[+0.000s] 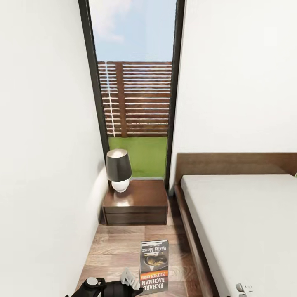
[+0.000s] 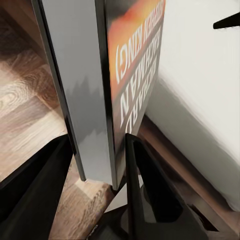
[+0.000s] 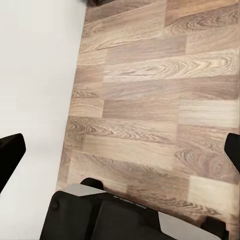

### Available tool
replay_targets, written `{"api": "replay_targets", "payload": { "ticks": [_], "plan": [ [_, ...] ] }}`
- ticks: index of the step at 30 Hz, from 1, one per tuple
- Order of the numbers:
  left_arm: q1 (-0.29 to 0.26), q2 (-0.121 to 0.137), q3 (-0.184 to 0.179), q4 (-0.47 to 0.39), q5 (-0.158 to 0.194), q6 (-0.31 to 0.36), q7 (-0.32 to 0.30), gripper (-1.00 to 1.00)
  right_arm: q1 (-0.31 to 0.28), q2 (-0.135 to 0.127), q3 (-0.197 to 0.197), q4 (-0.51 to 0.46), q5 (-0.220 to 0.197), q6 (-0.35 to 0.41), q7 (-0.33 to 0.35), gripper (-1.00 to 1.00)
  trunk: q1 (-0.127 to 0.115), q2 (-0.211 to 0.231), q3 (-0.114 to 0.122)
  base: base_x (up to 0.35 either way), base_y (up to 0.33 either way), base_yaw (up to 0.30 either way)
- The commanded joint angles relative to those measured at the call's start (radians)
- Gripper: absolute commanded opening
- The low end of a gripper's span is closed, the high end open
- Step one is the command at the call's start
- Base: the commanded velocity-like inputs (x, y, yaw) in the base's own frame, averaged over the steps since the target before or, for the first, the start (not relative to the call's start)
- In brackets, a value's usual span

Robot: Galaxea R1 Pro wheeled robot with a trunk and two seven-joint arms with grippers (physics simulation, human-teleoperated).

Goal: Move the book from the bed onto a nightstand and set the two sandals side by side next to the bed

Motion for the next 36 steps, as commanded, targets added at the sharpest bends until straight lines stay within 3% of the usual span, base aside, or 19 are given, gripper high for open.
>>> {"api": "replay_targets", "payload": {
  "ticks": [1, 36],
  "plan": [
    [-0.001, 0.001, -0.002, -0.001, 0.007, 0.006, -0.002, -1.0, -0.001, -0.001, 0.004, 0.0, -0.01, 0.009, 0.002, 1.0, 0.001, -0.002, -0.002, 0.319, 0.0, 0.0],
    [-0.001, 0.0, -0.002, -0.001, 0.007, 0.006, -0.003, -1.0, -0.001, -0.001, 0.004, 0.0, -0.01, 0.009, 0.002, 1.0, 0.001, -0.002, -0.002, 0.319, 0.0, 0.0]
  ]
}}
